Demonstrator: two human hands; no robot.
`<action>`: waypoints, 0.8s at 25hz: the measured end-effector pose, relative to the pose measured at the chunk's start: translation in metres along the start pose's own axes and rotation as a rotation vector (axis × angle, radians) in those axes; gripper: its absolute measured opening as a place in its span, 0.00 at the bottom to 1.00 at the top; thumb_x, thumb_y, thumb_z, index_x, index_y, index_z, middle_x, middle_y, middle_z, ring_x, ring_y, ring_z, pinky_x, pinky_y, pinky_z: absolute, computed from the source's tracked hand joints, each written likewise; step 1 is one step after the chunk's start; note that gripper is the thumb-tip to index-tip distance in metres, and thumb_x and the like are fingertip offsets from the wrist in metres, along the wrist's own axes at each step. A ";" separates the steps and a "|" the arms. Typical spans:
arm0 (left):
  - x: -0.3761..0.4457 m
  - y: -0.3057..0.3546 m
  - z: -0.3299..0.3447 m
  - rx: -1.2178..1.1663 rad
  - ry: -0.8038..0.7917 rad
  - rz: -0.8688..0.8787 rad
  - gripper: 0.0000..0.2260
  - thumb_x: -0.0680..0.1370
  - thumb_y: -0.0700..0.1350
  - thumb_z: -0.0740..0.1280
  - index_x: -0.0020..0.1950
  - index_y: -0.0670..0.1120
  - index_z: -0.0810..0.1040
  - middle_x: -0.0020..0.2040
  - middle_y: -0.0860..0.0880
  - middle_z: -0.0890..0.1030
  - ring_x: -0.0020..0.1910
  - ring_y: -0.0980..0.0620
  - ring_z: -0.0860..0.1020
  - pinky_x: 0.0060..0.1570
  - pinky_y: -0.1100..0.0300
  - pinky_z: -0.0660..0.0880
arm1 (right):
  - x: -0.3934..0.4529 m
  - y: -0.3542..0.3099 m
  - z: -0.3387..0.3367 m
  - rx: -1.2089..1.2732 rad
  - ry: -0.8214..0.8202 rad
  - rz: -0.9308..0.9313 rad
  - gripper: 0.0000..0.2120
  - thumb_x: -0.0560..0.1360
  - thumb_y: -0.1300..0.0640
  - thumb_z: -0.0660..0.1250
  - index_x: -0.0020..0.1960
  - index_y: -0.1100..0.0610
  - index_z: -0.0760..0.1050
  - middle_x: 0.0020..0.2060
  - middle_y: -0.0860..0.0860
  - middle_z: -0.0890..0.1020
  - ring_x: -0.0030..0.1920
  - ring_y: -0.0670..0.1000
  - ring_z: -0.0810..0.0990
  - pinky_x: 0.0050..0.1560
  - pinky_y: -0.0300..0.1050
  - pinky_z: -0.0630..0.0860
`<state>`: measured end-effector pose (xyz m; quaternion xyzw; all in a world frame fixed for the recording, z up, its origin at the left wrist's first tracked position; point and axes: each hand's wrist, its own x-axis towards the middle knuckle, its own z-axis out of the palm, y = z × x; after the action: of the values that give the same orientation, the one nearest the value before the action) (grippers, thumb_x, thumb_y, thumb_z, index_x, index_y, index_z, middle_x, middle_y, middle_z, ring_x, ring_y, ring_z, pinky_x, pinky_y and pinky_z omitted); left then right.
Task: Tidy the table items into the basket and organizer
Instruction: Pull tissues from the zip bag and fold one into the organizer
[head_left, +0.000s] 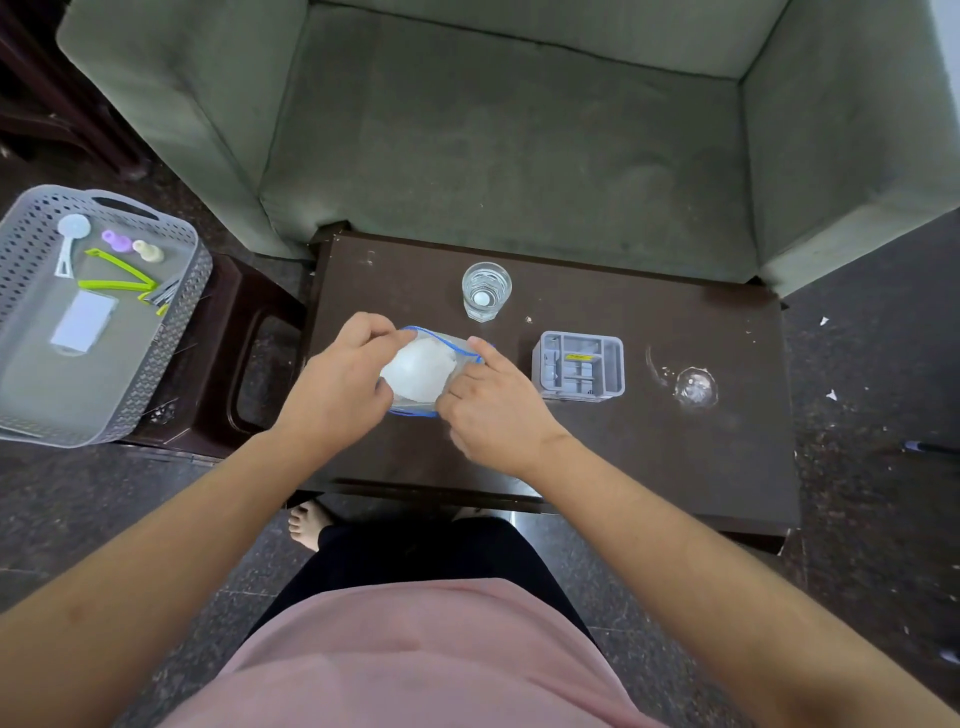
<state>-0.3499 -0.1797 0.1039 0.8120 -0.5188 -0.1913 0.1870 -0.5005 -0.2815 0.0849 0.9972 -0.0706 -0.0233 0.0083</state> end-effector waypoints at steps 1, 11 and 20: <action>-0.002 0.002 0.002 -0.027 0.003 -0.010 0.26 0.69 0.32 0.63 0.66 0.48 0.74 0.59 0.50 0.72 0.50 0.48 0.76 0.45 0.50 0.76 | 0.004 -0.003 -0.005 0.058 -0.009 0.037 0.02 0.60 0.61 0.71 0.33 0.56 0.80 0.26 0.51 0.80 0.31 0.55 0.79 0.57 0.50 0.76; -0.013 0.026 -0.005 -0.131 0.010 0.082 0.29 0.67 0.29 0.61 0.64 0.51 0.76 0.58 0.52 0.73 0.47 0.54 0.73 0.46 0.51 0.76 | 0.069 -0.007 -0.022 0.269 -0.582 0.187 0.09 0.77 0.58 0.57 0.46 0.55 0.76 0.37 0.48 0.70 0.44 0.49 0.74 0.45 0.36 0.73; -0.024 0.021 0.002 -0.180 0.019 0.100 0.29 0.68 0.30 0.60 0.63 0.54 0.75 0.55 0.61 0.70 0.47 0.60 0.69 0.46 0.57 0.74 | 0.060 -0.022 -0.025 0.194 -0.569 0.200 0.05 0.78 0.53 0.53 0.46 0.49 0.67 0.38 0.43 0.69 0.45 0.47 0.70 0.39 0.41 0.66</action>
<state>-0.3765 -0.1659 0.1157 0.7666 -0.5377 -0.2200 0.2734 -0.4369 -0.2680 0.1072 0.9348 -0.1699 -0.2937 -0.1045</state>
